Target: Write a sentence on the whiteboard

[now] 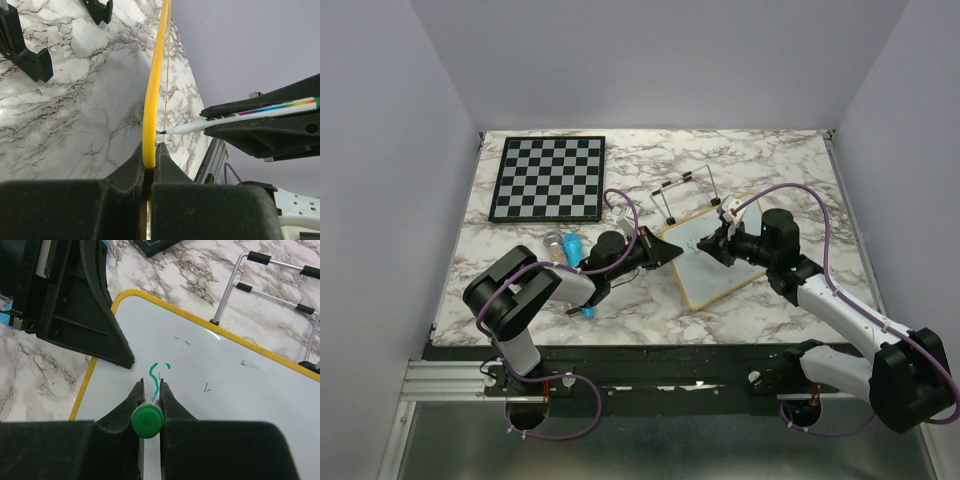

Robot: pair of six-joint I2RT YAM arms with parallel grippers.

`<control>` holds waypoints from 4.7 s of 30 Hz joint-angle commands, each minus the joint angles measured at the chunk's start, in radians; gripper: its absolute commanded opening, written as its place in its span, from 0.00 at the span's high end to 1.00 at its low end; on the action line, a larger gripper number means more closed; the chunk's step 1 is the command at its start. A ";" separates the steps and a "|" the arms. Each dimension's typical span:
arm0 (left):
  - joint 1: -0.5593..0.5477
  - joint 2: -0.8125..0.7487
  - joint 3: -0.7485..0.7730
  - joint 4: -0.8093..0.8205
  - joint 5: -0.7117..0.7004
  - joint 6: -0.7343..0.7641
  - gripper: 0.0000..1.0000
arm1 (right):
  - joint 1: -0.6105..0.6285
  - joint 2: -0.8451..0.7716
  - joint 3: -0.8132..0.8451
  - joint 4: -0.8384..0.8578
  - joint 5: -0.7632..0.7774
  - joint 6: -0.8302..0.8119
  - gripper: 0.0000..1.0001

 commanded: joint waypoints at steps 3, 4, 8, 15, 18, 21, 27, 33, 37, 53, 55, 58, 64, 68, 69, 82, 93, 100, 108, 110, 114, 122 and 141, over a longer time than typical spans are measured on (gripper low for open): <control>0.005 0.019 -0.001 -0.005 -0.022 0.060 1.00 | 0.012 0.003 0.009 -0.068 -0.081 -0.013 1.00; 0.006 0.021 -0.001 -0.005 -0.022 0.058 1.00 | 0.018 0.007 0.014 -0.063 -0.084 -0.012 1.00; 0.004 0.022 -0.001 -0.005 -0.021 0.058 1.00 | 0.041 0.027 0.034 -0.042 -0.087 0.010 0.99; 0.004 0.024 -0.005 -0.002 -0.017 0.060 1.00 | 0.041 -0.023 0.068 -0.011 -0.003 0.039 0.99; 0.004 0.025 -0.005 0.001 -0.017 0.057 1.00 | 0.030 -0.031 0.063 -0.003 0.049 0.033 1.00; 0.005 0.024 -0.008 0.001 -0.019 0.055 1.00 | 0.018 -0.023 0.057 0.004 0.092 0.025 1.00; 0.004 0.022 -0.008 0.006 -0.017 0.055 1.00 | 0.013 0.015 0.066 0.023 0.100 0.022 1.00; 0.004 0.021 -0.010 0.004 -0.016 0.057 1.00 | 0.013 0.038 0.068 0.035 0.105 0.021 0.99; 0.006 0.024 -0.010 0.006 -0.014 0.055 1.00 | 0.010 0.032 0.063 0.050 0.172 0.022 0.99; 0.004 0.034 -0.005 0.012 -0.008 0.052 1.00 | 0.002 0.035 0.072 0.098 0.100 0.034 0.99; 0.004 0.036 -0.002 0.012 -0.008 0.052 1.00 | 0.002 0.044 0.074 0.099 0.102 0.037 0.99; 0.004 0.034 -0.001 0.009 -0.007 0.052 1.00 | 0.002 0.055 0.075 0.104 0.106 0.040 1.00; 0.004 0.036 -0.001 0.007 -0.004 0.054 1.00 | 0.002 0.070 0.075 0.093 0.106 0.039 0.99; 0.004 0.030 -0.001 0.001 -0.005 0.055 1.00 | 0.001 0.061 0.074 0.059 0.086 0.030 1.00; 0.004 0.030 -0.002 -0.001 -0.005 0.057 1.00 | 0.002 0.060 0.069 0.043 0.079 0.018 0.99; 0.004 0.024 -0.004 -0.004 -0.007 0.061 1.00 | 0.002 0.009 0.026 -0.063 0.056 -0.016 0.99; 0.005 0.022 -0.008 0.003 -0.005 0.060 1.00 | 0.002 0.008 0.014 -0.086 0.109 -0.019 0.99; 0.004 0.027 -0.008 0.006 -0.005 0.060 1.00 | 0.001 -0.014 0.043 -0.047 0.172 -0.030 0.99; 0.005 0.024 -0.011 0.007 -0.004 0.060 1.00 | -0.024 -0.049 0.085 -0.030 0.135 0.007 1.00; 0.004 0.025 -0.011 0.007 -0.004 0.060 1.00 | -0.027 -0.054 0.080 -0.030 0.120 0.008 1.00; 0.004 0.021 -0.013 0.006 -0.004 0.063 1.00 | -0.042 -0.058 0.066 -0.031 0.088 0.004 0.99; 0.004 0.021 -0.021 0.012 -0.001 0.068 1.00 | -0.100 -0.074 0.051 -0.042 -0.042 -0.001 0.99; 0.005 0.010 -0.025 0.016 0.001 0.068 1.00 | -0.134 -0.054 0.043 -0.040 -0.141 -0.003 0.99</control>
